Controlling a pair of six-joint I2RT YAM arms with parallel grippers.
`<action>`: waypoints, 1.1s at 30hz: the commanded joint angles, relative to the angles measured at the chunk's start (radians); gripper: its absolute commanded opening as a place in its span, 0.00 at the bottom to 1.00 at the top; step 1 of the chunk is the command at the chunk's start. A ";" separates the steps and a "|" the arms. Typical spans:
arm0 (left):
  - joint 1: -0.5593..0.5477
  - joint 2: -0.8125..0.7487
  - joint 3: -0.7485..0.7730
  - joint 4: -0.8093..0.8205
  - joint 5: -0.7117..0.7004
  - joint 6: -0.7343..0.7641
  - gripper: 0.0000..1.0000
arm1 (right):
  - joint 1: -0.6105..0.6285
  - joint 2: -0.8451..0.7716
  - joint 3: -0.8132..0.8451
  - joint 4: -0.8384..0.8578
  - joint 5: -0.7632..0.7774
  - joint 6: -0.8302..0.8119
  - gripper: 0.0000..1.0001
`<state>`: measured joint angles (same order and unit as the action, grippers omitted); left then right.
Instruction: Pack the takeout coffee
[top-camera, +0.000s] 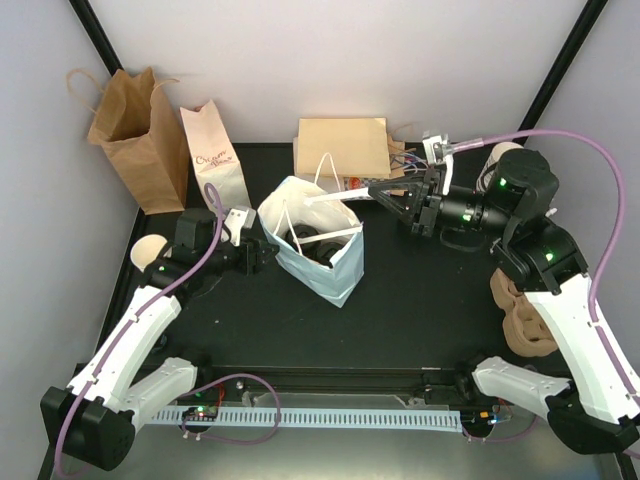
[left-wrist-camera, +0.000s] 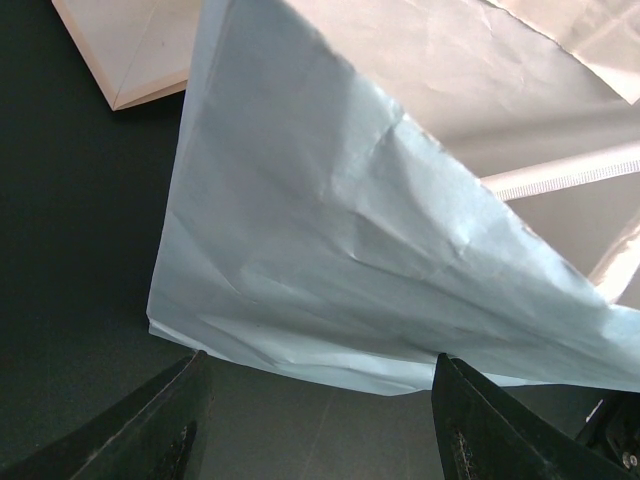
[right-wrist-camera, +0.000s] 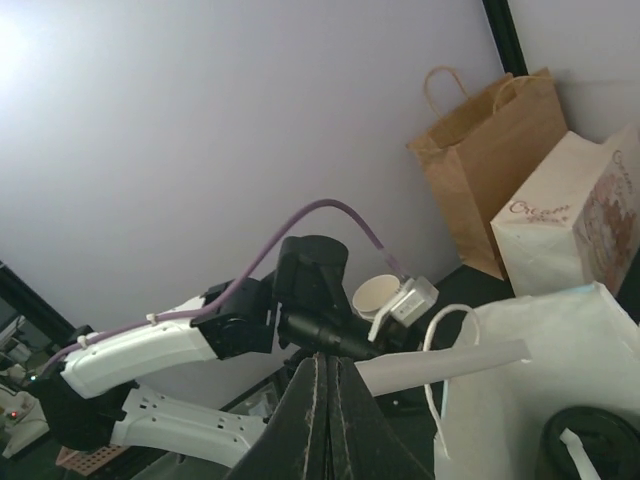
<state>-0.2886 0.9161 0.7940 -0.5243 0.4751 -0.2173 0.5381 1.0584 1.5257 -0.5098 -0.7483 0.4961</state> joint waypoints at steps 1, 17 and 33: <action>-0.006 0.002 0.002 0.018 -0.004 0.021 0.63 | 0.014 -0.056 -0.055 0.064 0.054 -0.003 0.01; -0.007 0.006 0.003 0.018 -0.005 0.023 0.63 | 0.080 -0.087 -0.139 -0.008 0.151 -0.062 0.01; -0.009 0.004 0.002 0.018 -0.008 0.022 0.63 | 0.247 0.075 -0.010 -0.089 0.424 -0.191 0.01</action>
<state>-0.2897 0.9165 0.7940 -0.5243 0.4747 -0.2157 0.7692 1.1072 1.4746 -0.5938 -0.4229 0.3504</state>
